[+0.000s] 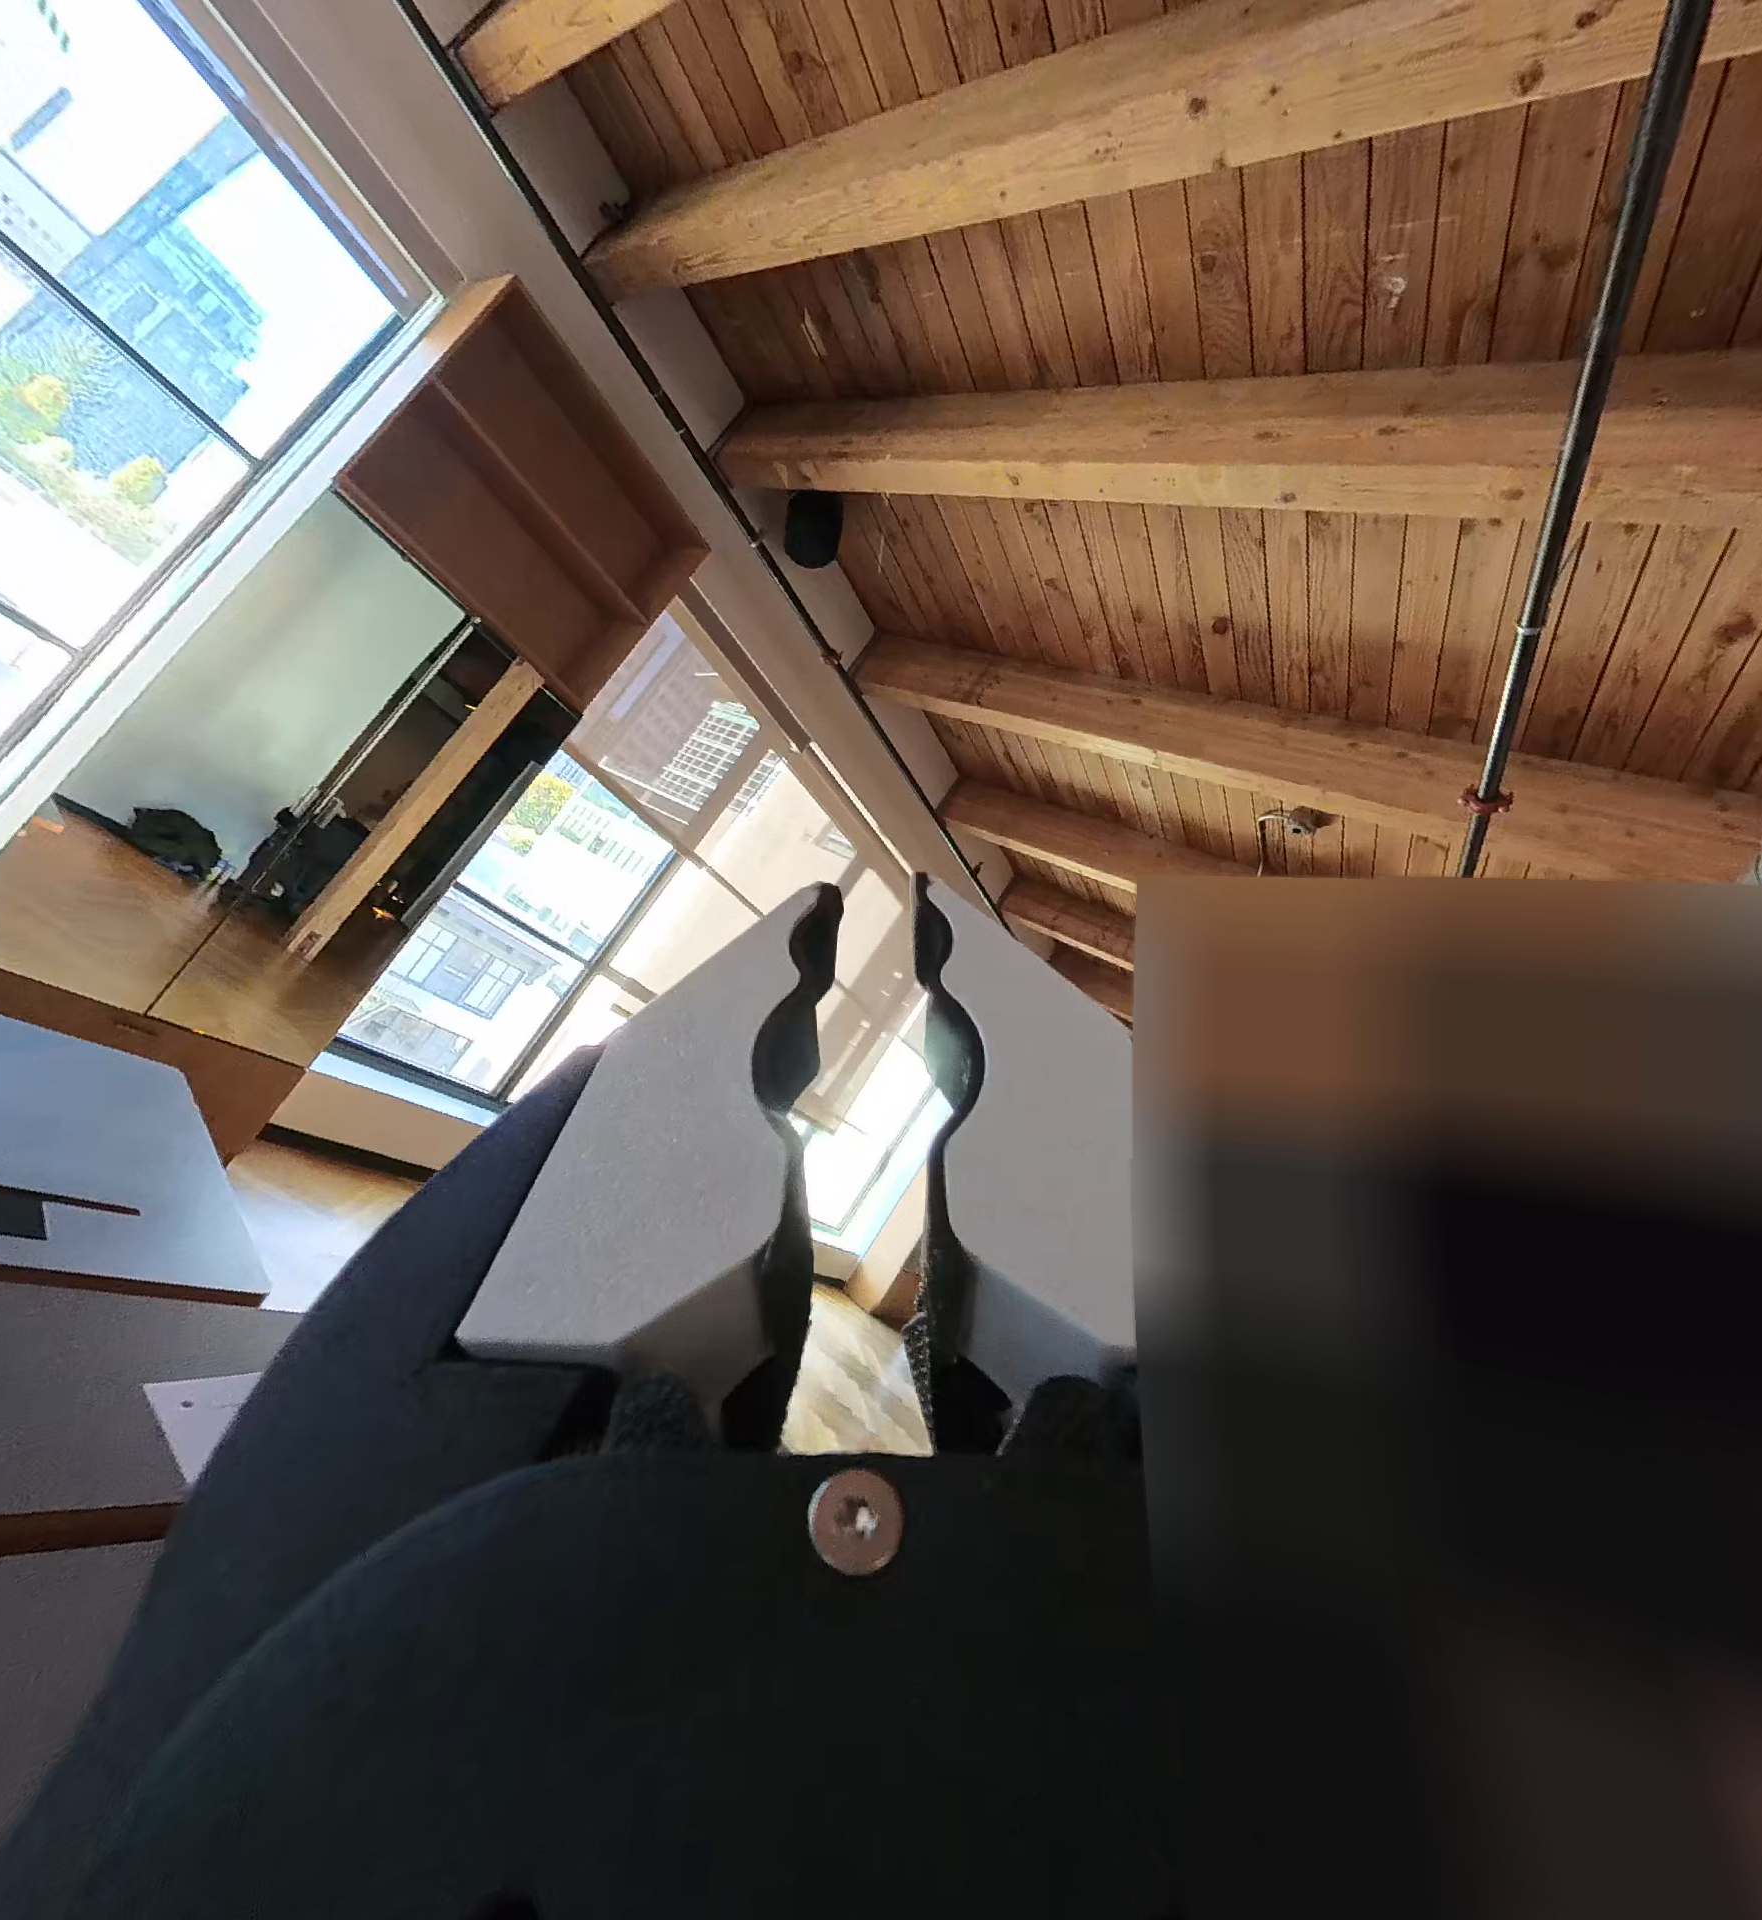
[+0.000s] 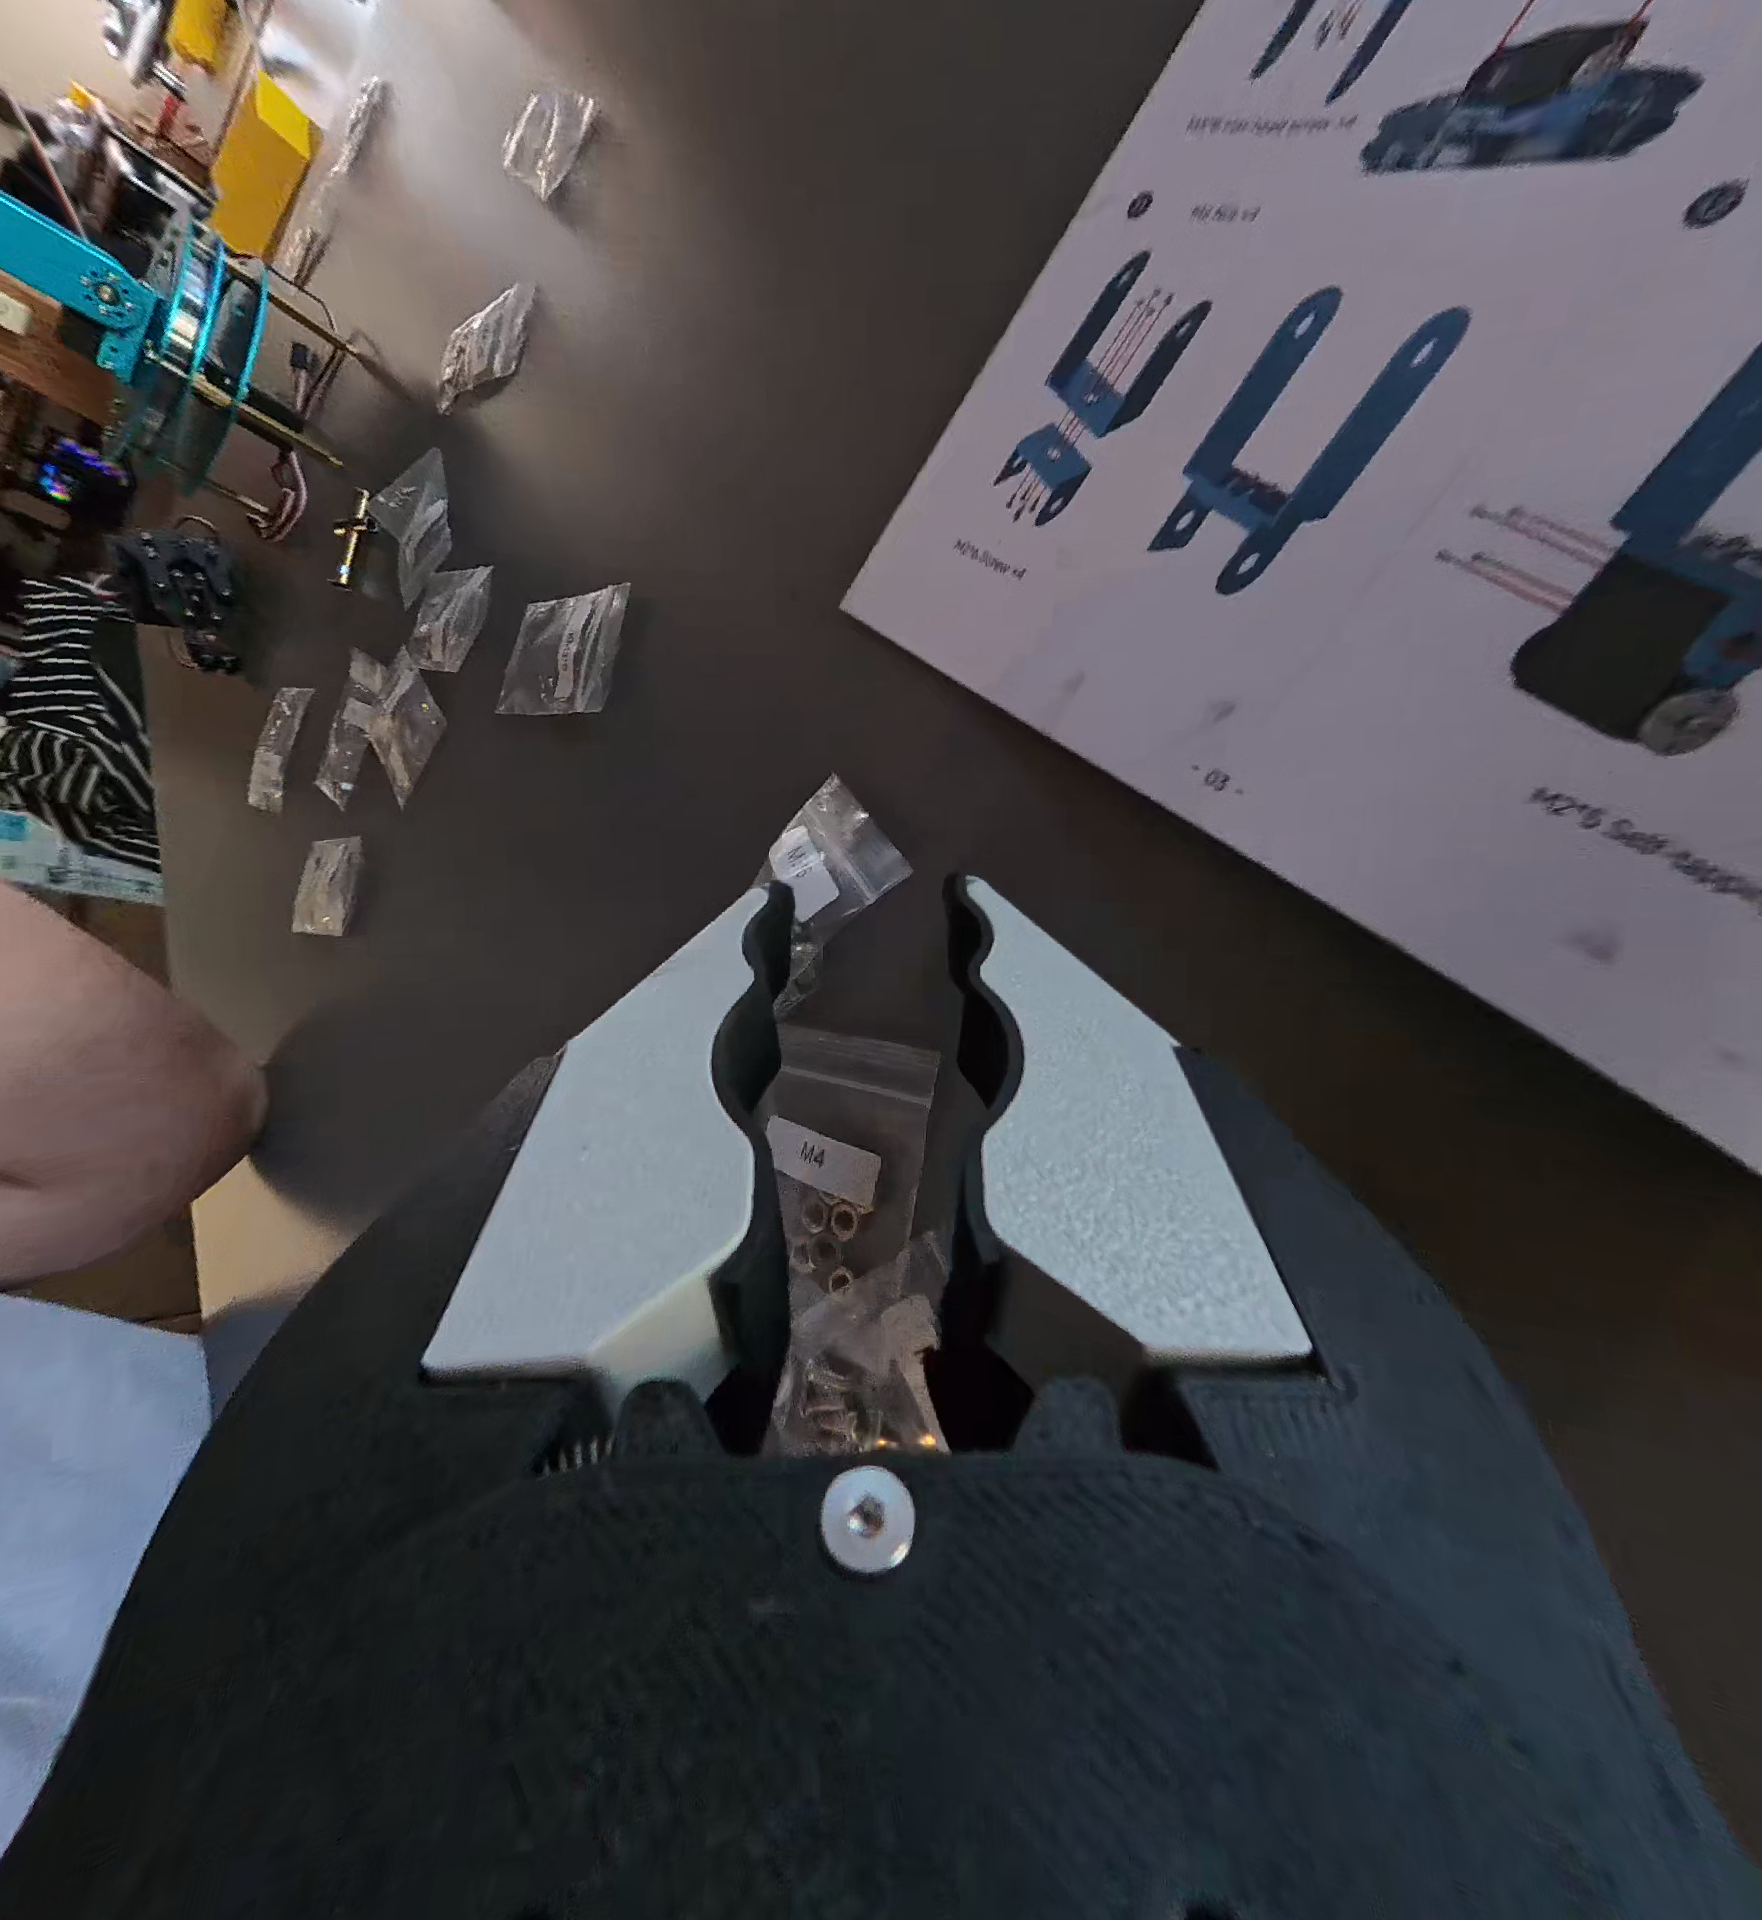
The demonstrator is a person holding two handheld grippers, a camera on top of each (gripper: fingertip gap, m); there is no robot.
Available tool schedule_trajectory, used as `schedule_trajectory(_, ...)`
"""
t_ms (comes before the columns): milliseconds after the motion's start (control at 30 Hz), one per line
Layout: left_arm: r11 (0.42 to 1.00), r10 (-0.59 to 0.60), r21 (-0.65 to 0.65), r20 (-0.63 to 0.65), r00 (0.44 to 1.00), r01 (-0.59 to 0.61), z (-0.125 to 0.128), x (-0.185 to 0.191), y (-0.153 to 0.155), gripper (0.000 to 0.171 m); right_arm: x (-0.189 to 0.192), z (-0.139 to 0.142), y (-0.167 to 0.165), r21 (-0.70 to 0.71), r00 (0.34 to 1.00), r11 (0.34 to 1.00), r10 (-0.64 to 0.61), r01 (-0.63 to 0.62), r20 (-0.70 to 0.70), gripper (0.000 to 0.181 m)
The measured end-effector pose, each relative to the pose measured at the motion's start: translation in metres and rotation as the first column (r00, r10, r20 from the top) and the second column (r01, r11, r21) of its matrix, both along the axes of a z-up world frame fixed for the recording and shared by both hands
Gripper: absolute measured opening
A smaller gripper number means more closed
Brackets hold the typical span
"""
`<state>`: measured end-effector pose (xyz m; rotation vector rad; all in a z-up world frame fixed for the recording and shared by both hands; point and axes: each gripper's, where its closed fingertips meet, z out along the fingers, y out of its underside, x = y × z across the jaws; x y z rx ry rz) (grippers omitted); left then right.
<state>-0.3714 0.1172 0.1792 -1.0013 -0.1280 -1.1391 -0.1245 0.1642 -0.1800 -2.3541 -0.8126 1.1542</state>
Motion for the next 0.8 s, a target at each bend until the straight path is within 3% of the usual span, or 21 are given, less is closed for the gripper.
schedule_trajectory(267, 0.999, 0.007, -0.036, -0.012, 1.0, -0.008, -0.009, 0.0, 0.012, 0.012, -0.008, -0.001, -0.007, -0.103, 0.995, 0.994, 0.024, -0.034, -0.092, 0.021)
schedule_trajectory(467, 0.999, 0.004, -0.045, -0.02, 1.0, -0.005, -0.011, 0.001, 0.014, 0.011, -0.012, 0.0, -0.012, -0.157, 0.991, 0.986, 0.033, -0.053, -0.127, 0.0)
schedule_trajectory(800, 0.999, -0.006, -0.043, -0.023, 1.0, 0.005, -0.01, 0.004, 0.014, 0.011, 0.0, 0.007, -0.019, -0.146, 0.998, 0.989, 0.032, -0.039, -0.051, 0.0)
